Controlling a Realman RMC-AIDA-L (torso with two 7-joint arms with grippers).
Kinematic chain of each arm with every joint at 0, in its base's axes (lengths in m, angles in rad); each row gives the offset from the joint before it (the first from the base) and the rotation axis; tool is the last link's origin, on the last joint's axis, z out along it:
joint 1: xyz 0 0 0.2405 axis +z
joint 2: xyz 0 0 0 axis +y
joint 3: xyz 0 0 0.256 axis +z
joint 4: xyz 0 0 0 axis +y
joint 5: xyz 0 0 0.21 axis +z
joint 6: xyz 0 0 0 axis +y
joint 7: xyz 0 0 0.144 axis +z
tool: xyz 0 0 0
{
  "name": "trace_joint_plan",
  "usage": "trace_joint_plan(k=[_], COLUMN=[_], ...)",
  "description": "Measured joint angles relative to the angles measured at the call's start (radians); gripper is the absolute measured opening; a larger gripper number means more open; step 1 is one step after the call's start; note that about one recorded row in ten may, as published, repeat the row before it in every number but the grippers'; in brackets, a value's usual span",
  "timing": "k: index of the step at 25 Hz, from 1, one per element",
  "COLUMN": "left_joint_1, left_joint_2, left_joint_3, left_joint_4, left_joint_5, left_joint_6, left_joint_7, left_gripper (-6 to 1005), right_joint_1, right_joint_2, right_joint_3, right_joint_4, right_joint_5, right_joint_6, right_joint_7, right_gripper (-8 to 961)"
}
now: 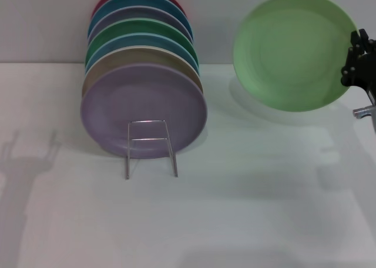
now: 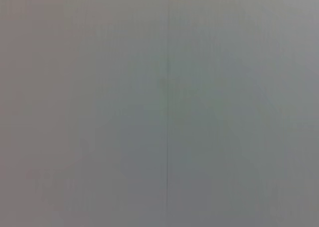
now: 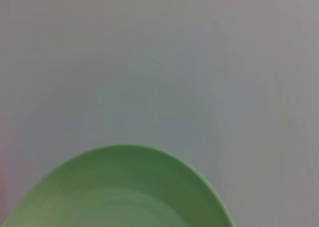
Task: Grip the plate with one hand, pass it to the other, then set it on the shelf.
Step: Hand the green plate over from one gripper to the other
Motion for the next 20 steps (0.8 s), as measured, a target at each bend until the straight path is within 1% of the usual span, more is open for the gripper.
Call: trace_joint_plan(k=[3,4,5,8,9,11,14,16,20], left_joint_1=[-0.001,-0.001,-0.001,-0.002,-0.002,-0.002,0.003,0.007,0.019], left_joint_2=[0.0,0.0,0.0,-0.001,-0.001,-0.003,-0.003,-0.003,-0.003], left_joint_3=[0.0,0.001,0.001,0.004,0.004,0.006,0.016,0.029,0.073], left_joint_4=[0.0,0.0,0.0,0.0,0.0,-0.002,-0.01,-0.012,-0.014], left_joint_5=[0.0,0.0,0.0,0.002,0.002,0.006,0.007,0.008,0.008], left_joint_6=[-0.001,-0.002,-0.002,-0.002,-0.002,-0.002,-0.002,-0.002,0.011], left_joint_7=[0.0,0.0,0.0,0.0,0.0,-0.001,-0.011,-0.027,-0.042], left_gripper=[768,768,768,767,767,767,767,767,766], right_joint_1=[0.03,0.049,0.049,0.075,0.089,0.093,0.097,0.099,0.086], right_joint_2=[0.0,0.001,0.001,0.004,0.005,0.005,0.005,0.005,0.008], right_joint_3=[-0.01,-0.013,-0.013,-0.018,-0.019,-0.019,-0.031,-0.052,-0.11], right_joint_4=[-0.084,-0.14,-0.14,-0.222,-0.271,-0.294,-0.363,-0.413,-0.465], right_joint_5=[0.0,-0.001,-0.001,-0.001,-0.002,-0.002,-0.003,-0.003,-0.003], right_joint_6=[-0.086,-0.142,-0.142,-0.225,-0.27,-0.292,-0.37,-0.436,-0.529], right_joint_7=[0.094,0.151,0.151,0.226,0.275,0.296,0.357,0.399,0.427], right_gripper=[20,20,19,19,19,19,19,19,19])
